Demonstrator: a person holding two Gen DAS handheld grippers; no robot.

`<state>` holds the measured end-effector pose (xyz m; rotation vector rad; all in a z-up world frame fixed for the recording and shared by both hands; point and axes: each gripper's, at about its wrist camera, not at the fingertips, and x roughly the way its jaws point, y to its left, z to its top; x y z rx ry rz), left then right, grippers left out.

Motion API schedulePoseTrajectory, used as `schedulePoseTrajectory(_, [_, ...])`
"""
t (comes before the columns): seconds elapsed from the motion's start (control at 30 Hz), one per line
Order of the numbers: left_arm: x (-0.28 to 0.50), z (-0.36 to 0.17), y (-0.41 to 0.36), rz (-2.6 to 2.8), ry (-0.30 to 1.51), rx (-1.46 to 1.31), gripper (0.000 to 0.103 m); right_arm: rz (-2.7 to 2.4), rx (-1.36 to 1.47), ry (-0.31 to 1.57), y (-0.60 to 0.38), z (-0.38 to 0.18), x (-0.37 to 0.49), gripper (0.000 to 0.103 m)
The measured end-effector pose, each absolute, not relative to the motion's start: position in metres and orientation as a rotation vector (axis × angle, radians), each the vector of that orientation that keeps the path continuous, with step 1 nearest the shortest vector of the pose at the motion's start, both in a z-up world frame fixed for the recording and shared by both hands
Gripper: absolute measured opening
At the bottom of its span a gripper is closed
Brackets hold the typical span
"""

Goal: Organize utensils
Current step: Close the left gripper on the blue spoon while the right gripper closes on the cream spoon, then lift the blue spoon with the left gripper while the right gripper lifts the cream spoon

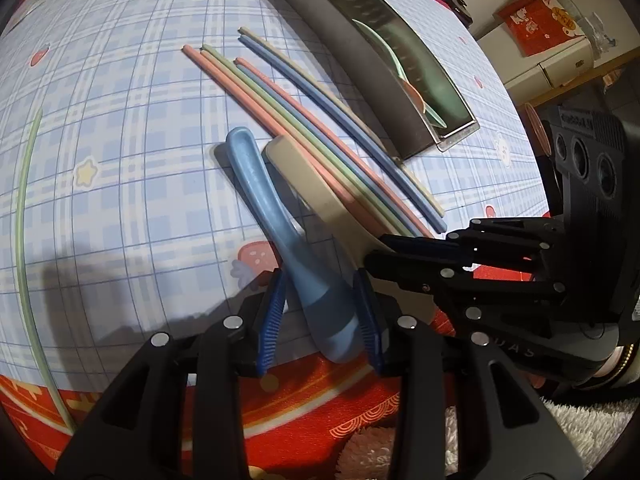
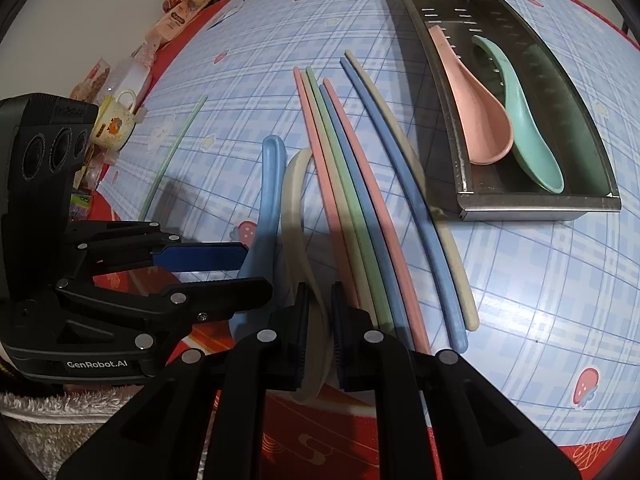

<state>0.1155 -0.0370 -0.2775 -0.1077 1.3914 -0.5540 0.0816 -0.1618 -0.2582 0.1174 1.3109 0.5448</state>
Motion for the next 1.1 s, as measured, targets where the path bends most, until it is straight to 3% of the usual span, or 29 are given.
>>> schedulePoseTrajectory(1.1, [0.092,-0.273,-0.027,-0.499,1.422,-0.17,0.025,0.647,0.173,1.337,-0.151,-0.264,0.073,0.011])
